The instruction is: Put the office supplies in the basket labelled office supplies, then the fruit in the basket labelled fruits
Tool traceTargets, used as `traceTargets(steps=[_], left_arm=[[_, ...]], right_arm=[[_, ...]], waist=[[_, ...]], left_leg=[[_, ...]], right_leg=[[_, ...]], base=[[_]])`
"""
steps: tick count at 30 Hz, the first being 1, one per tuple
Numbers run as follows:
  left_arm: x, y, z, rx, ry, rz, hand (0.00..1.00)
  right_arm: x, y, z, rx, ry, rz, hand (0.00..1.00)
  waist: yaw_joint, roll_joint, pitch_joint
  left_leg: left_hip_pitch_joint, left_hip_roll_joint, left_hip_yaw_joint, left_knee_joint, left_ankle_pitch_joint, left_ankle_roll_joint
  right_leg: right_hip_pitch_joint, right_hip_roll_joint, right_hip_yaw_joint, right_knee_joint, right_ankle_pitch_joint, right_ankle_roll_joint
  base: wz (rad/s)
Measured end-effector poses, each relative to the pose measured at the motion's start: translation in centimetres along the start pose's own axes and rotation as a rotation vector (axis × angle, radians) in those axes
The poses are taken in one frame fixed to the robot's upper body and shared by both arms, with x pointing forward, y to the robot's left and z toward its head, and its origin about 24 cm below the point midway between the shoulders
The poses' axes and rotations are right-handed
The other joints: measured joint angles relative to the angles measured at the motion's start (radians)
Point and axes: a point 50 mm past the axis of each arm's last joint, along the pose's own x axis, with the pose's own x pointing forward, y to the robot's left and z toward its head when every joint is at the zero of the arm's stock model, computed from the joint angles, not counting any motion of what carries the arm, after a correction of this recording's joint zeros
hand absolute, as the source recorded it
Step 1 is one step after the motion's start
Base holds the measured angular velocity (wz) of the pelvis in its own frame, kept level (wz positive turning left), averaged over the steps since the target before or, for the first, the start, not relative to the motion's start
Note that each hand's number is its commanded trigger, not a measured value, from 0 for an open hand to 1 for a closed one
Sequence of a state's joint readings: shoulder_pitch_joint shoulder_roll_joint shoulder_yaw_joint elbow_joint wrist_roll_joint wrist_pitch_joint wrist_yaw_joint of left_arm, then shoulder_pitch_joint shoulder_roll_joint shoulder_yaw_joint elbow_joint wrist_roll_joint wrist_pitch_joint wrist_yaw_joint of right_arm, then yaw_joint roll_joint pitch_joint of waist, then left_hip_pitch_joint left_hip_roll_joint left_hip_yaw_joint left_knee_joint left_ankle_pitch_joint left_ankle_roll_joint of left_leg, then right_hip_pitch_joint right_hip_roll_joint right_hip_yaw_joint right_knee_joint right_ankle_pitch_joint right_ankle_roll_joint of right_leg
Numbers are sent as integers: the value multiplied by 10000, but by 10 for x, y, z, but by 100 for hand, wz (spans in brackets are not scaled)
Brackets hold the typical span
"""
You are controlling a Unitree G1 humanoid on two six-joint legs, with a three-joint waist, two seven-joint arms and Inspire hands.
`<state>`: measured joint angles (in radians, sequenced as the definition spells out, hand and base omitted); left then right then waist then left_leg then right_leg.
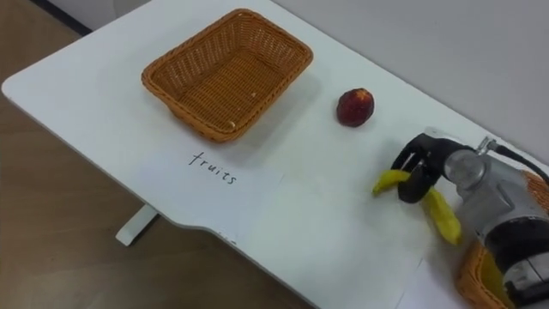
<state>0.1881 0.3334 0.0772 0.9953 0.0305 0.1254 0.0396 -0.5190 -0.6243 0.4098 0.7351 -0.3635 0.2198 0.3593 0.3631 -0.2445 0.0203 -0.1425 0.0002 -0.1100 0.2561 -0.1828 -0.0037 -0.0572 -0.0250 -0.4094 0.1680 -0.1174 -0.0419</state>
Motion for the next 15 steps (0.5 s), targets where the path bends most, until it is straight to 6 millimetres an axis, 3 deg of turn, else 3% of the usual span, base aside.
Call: traceTargets(steps=[8, 15], left_arm=[[0, -1, -8, 6, 296, -23, 0], [0, 5, -9, -349, 333, 241, 0]], right_arm=[[-3, 0, 13, -187, -573, 348, 100], [-9, -4, 33, -835, -1358, 252, 100]], waist=[[-9, 48, 35], [-50, 18, 12]], left_leg=[[331, 34, 194, -128, 10, -3], [461, 40, 282, -187, 18, 3]], right_leg=[[199, 13, 115, -8, -1, 2], [213, 3, 214, 6, -2, 4]], base=[[-6], [-3]])
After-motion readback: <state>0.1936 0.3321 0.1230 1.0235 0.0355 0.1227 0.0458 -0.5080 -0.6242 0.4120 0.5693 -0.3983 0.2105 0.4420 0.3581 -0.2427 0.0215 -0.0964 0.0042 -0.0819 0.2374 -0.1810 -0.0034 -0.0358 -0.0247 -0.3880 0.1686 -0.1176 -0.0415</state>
